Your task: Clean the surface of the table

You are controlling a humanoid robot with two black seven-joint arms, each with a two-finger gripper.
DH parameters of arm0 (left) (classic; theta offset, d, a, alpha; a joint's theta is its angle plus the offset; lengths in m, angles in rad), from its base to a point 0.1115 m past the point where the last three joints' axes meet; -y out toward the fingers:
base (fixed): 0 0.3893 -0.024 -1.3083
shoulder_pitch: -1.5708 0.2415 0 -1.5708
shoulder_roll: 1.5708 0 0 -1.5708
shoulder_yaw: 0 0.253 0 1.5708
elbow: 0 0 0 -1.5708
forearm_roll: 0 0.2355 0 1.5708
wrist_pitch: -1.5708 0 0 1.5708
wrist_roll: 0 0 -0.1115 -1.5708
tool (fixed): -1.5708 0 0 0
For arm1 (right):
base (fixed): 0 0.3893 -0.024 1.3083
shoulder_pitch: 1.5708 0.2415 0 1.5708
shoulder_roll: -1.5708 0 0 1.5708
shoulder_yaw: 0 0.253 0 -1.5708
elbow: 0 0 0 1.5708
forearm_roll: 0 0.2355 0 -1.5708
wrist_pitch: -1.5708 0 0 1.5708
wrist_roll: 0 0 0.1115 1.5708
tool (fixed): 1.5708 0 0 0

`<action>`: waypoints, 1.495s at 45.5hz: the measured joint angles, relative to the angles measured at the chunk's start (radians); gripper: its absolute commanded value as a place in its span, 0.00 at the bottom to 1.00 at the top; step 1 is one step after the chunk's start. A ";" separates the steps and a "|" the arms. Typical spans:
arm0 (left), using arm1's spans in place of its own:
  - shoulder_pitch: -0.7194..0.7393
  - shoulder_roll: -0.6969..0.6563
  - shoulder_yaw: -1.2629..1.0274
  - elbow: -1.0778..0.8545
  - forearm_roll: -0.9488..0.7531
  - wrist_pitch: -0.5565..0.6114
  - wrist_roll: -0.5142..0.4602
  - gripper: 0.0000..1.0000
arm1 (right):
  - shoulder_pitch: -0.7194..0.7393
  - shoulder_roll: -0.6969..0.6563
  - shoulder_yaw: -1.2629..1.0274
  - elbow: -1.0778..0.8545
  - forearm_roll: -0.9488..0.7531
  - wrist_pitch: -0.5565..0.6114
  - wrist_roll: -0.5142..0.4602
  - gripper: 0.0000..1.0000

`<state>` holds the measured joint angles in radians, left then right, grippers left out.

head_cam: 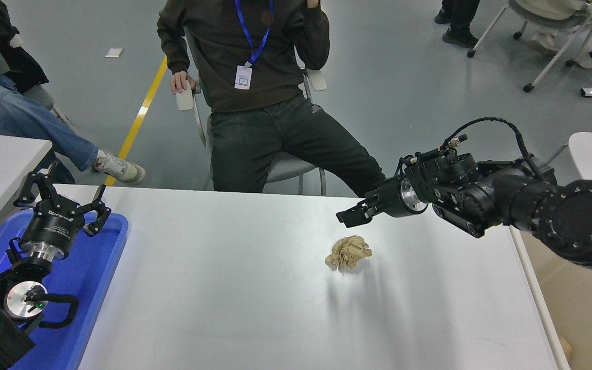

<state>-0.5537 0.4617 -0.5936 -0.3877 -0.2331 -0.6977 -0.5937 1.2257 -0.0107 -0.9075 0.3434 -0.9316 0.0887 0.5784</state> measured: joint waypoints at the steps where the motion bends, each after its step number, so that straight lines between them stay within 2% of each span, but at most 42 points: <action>1: 0.000 0.000 0.000 0.000 0.000 0.000 0.000 1.00 | -0.008 0.001 -0.002 -0.007 0.000 0.000 0.000 0.98; 16: 0.000 0.000 0.000 0.001 0.000 0.000 0.000 1.00 | -0.084 0.009 -0.003 -0.046 0.004 -0.011 0.004 0.98; 29: 0.000 0.000 0.000 0.000 0.000 0.000 0.000 1.00 | -0.106 0.010 0.083 -0.004 0.011 -0.033 0.008 0.98; 51: 0.000 0.000 0.000 0.001 0.000 0.000 0.000 1.00 | -0.187 0.011 0.139 0.007 0.012 -0.140 0.004 0.98; 68: 0.000 0.000 0.000 0.000 0.000 0.000 0.000 1.00 | -0.254 0.011 0.147 -0.064 0.015 -0.244 0.003 0.98</action>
<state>-0.5538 0.4617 -0.5937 -0.3872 -0.2332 -0.6978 -0.5938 0.9720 0.0000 -0.7602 0.2790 -0.9169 -0.1556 0.5814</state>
